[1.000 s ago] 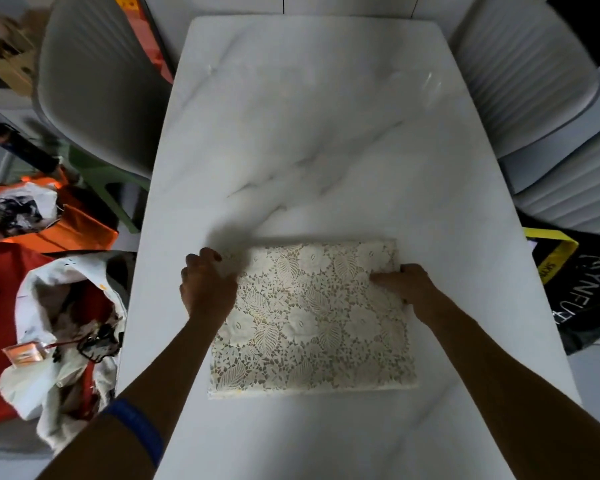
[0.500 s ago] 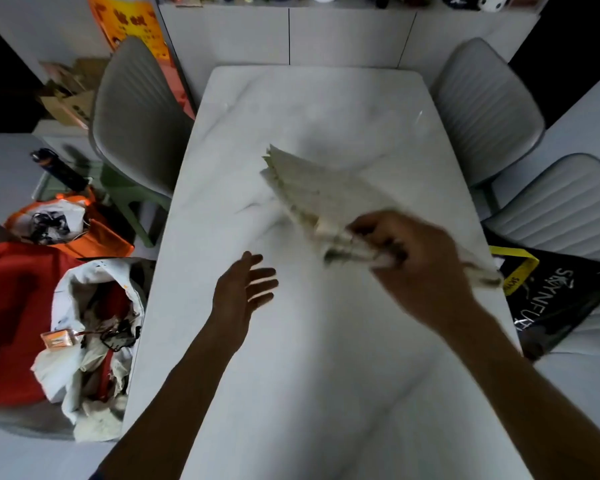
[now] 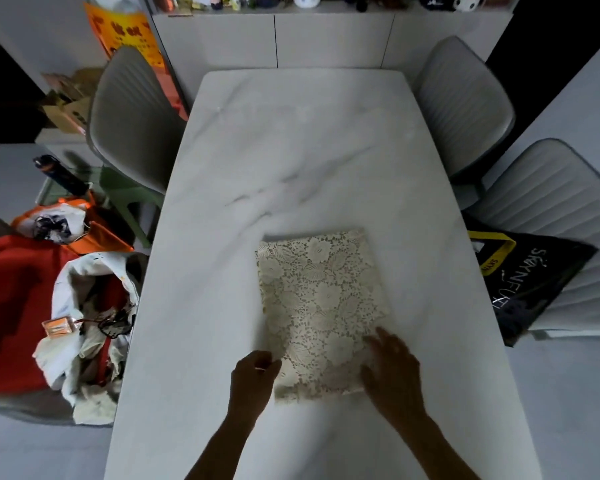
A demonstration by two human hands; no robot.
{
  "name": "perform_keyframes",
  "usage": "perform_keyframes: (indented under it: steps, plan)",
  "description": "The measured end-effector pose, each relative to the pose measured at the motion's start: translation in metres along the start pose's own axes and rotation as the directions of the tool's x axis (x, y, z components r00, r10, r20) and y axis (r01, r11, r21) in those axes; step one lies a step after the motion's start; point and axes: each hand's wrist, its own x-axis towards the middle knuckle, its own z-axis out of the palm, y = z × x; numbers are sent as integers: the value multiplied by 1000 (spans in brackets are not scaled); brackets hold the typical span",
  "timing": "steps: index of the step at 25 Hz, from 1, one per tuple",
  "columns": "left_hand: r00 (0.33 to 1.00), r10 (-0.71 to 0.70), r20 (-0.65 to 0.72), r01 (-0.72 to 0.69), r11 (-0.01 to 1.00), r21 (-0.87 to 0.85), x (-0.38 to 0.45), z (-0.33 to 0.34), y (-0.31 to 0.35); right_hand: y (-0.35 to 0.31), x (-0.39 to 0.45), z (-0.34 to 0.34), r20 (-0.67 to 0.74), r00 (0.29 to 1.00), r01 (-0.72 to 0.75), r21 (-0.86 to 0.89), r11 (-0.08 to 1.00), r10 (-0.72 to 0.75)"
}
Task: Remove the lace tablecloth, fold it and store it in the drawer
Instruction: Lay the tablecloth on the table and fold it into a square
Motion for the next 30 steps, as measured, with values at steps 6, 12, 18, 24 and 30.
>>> perform_keyframes:
  steps: [6,12,18,24,30]
  plan:
    - [996,40,-75,-15,950,311,0,17,-4,48,1,2,111,958,-284,198,938,266]
    - [989,-41,-141,32,997,-68,-7,24,-6,59,3,-4,246,909,-412,405,816,337]
    - [982,61,-181,-52,997,50,15,16,-5,62,-16,3,168,926,-373,286,883,337]
    - [968,148,-204,-134,988,82,40,17,2,48,-5,7,52,990,-138,143,980,131]
    - [797,598,-88,-518,751,411,56,7,5,59,38,-9,-84,995,52,83,995,-45]
